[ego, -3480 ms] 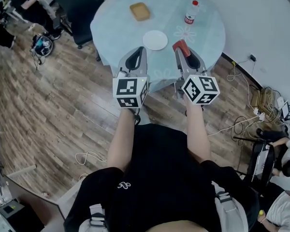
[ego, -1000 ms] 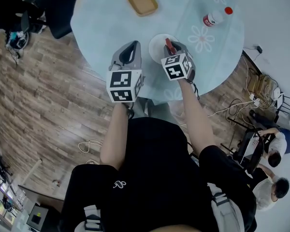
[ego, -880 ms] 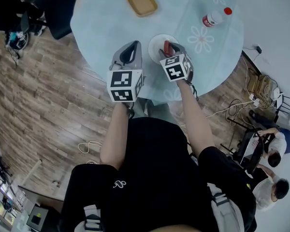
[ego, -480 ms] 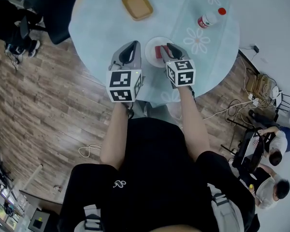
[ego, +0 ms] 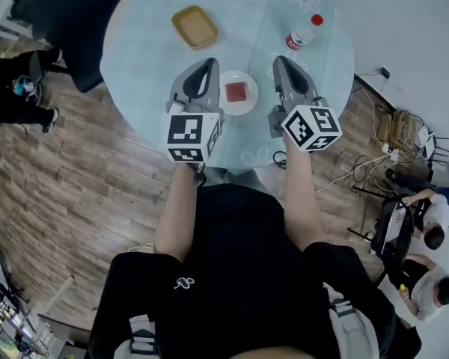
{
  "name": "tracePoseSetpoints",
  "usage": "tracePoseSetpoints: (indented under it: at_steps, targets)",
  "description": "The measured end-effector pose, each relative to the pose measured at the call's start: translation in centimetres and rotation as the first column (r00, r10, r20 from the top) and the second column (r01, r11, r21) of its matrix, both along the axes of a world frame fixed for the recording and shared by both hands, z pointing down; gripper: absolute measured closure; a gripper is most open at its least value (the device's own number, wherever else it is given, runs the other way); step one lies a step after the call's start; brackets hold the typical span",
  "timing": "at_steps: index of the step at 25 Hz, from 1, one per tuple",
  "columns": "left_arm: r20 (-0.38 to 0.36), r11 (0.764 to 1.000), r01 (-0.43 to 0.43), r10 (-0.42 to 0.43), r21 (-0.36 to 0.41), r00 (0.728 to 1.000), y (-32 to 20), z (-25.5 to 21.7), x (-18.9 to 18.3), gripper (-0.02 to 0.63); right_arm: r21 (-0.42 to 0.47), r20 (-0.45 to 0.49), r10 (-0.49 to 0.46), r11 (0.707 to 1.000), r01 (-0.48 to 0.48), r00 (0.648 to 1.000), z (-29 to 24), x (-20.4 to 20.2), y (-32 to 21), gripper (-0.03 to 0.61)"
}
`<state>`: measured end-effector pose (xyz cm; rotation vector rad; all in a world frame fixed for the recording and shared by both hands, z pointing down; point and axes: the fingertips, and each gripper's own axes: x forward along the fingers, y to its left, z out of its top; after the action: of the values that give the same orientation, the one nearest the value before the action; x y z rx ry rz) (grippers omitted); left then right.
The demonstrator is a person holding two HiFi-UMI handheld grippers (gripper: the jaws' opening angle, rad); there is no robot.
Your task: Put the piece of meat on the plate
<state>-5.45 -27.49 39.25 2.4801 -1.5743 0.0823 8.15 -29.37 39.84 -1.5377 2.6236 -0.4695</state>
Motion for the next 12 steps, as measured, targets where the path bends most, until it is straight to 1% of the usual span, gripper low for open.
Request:
tracePoseSetpoints:
  at_steps: [3, 5, 12]
  targets:
    - [0.047, 0.999, 0.001, -0.003, 0.047, 0.999, -0.4, -1.7, 0.8, 0.617, 0.061, -0.007, 0.009, 0.998, -0.009, 1.000, -2.5, 0.9, 0.3, 0.571]
    - [0.070, 0.998, 0.006, -0.011, 0.067, 0.998, -0.7, -2.5, 1.0, 0.617, 0.073, -0.023, 0.024, 0.997, -0.023, 0.999, -3.1, 1.3, 0.4, 0.571]
    - [0.082, 0.995, 0.015, -0.023, 0.103, 0.996, -1.2, -4.0, 1.7, 0.618, 0.096, -0.039, 0.057, 0.994, -0.053, 0.998, -3.9, 1.8, 0.4, 0.571]
